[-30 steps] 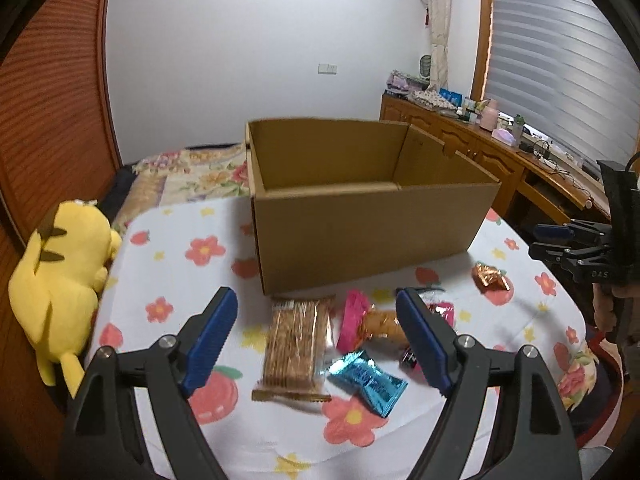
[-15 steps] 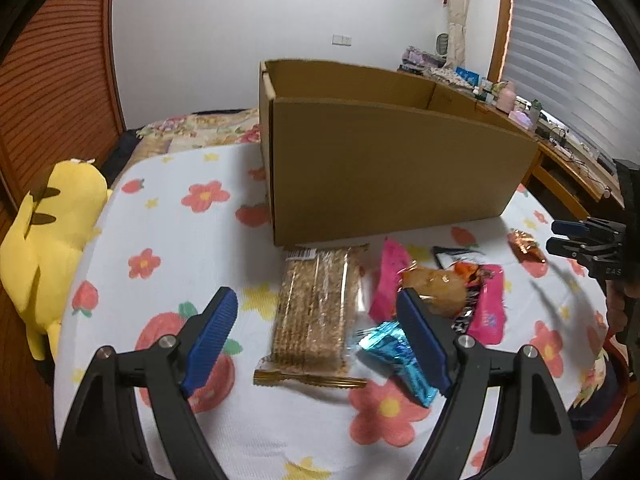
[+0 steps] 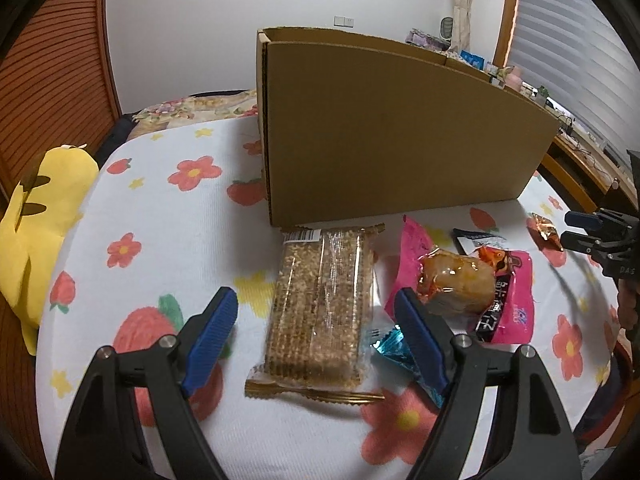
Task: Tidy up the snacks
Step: 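Grasp the granola bar with the left tool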
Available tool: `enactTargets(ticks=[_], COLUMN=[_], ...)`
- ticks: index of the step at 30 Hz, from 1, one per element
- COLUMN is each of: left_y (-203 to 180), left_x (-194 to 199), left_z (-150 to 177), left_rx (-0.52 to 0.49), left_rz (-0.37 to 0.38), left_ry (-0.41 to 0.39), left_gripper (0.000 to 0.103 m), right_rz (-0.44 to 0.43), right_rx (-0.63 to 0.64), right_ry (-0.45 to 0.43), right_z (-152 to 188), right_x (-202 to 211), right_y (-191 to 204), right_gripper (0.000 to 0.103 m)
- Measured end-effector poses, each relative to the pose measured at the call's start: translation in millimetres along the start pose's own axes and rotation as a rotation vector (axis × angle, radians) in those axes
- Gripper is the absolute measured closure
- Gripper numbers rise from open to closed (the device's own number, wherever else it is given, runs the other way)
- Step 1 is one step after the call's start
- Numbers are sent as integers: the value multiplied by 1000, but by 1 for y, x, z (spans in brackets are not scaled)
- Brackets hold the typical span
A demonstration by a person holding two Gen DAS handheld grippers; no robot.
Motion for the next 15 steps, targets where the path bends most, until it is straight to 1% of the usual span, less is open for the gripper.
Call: enactTargets(ticks=[3,4,5,9,10,11,13,15], left_y=[4,5,6,6,6,4,1,-1], left_x=[-4,-4,-4,-4,-5,-4,-3,-2], left_z=[0,-1,-1,0,0,0,1,2], left_rx=[17,25,29,43,43,36,7,-2], left_rz=[7,10,15,42,56,56,41,37], left_ry=[11,12,11,11,15,17,16,14], left_gripper=[24,27,33,49,55,57,57,57], right_rz=[2,3,2,1,3,4,2,2], right_rx=[7,6,3,5,9,12,11,12], right_ry=[5,7,9,27,30,33,39,42], right_z=[-1,-1,-1,1,1,2,2,2], right_x=[-3,-4,-5,-12,-13,-14,-17,-19], right_y=[-1,-2,-3,-4,-4,-4,-4,-4], right_gripper=[38,38,38,38,38,38,38,38])
Point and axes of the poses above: each gripper's, at about its wrist camera, not at the fingertips, and x roughly against the way its jaws point, y to its left, z to its underside, the point moved 4 cm from there along -x, roughly the way its jaws point, and after that the axes turned 6 degrees about z, right-handed, at the moved point
